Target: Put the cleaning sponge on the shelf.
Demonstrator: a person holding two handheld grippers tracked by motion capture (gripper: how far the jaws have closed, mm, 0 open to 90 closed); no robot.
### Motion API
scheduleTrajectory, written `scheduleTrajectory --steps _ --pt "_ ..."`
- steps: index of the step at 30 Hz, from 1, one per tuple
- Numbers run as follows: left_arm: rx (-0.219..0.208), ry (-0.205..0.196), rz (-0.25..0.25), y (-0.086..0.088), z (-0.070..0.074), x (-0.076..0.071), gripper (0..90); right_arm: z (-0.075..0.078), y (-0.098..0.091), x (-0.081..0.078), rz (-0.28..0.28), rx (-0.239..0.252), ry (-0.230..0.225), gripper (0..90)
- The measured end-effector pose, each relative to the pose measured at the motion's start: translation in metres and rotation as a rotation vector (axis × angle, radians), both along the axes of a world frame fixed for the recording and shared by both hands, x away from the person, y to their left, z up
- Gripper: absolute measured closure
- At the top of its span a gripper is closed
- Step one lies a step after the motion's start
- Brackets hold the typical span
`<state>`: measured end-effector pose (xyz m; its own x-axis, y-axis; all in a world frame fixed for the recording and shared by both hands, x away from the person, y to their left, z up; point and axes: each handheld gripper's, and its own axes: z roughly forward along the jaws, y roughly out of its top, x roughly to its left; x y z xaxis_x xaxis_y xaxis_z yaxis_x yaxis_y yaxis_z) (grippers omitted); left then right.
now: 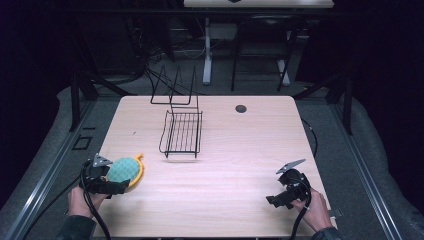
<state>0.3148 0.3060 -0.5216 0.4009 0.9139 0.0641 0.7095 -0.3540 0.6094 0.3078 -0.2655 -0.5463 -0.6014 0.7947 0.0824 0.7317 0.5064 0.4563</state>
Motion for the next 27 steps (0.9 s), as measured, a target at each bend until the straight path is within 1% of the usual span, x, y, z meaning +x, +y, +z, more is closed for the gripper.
scheduleTrajectory --steps 1,3,4,5,7,10,11,12,14,15,20,21,23,24,25,27 --pt "0.0 0.002 -0.003 0.0 0.001 0.0 0.2 0.001 0.001 0.0 -0.002 0.0 0.01 0.0" --pt "-0.007 0.002 -0.016 0.001 0.001 0.0 0.2 0.0 0.002 0.0 0.003 -0.003 0.01 0.0" --pt "-0.009 -0.001 -0.007 0.001 0.002 0.001 0.2 0.0 0.002 0.0 0.006 -0.002 0.014 0.1" --pt "-0.009 -0.001 -0.021 0.003 0.002 0.001 0.2 0.0 0.003 0.0 0.009 -0.006 0.018 0.4" --pt "-0.012 0.005 -0.018 0.003 0.002 0.004 0.2 -0.001 0.005 0.001 0.024 -0.011 0.025 0.5" --pt "-0.01 0.008 -0.03 0.002 0.0 0.007 0.2 -0.002 0.007 0.0 0.031 -0.011 0.024 0.5" --pt "-0.007 0.005 -0.036 0.001 0.0 0.008 0.2 -0.001 0.007 -0.001 0.037 -0.024 0.025 0.4" --pt "-0.006 0.007 -0.036 0.001 0.0 0.009 0.2 0.0 0.007 -0.001 0.042 -0.021 0.02 0.4" --pt "-0.013 0.004 -0.032 -0.001 -0.002 0.013 0.3 0.0 0.008 -0.002 0.036 -0.013 0.019 0.5" --pt "-0.009 0.006 -0.029 -0.002 -0.003 0.014 0.3 0.0 0.008 -0.001 0.037 -0.013 0.02 0.9" --pt "0.018 0.022 -0.056 -0.01 -0.005 0.02 0.4 -0.002 0.007 0.0 0.036 -0.016 0.031 2.3" --pt "0.028 0.024 -0.066 -0.012 -0.007 0.021 0.6 -0.003 0.007 0.0 0.036 -0.017 0.025 2.4" --pt "0.046 0.03 -0.082 -0.015 -0.009 0.022 4.0 -0.002 0.007 0.0 0.035 -0.016 0.03 2.4" --pt "0.049 0.028 -0.088 -0.016 -0.01 0.022 6.4 -0.002 0.008 -0.001 0.037 -0.016 0.026 2.5" --pt "0.059 0.027 -0.097 -0.016 -0.012 0.022 9.7 -0.002 0.008 -0.001 0.038 -0.015 0.028 2.5" --pt "0.059 0.035 -0.113 -0.015 -0.015 0.02 19.4 -0.002 0.009 0.0 0.044 -0.017 0.025 2.5"
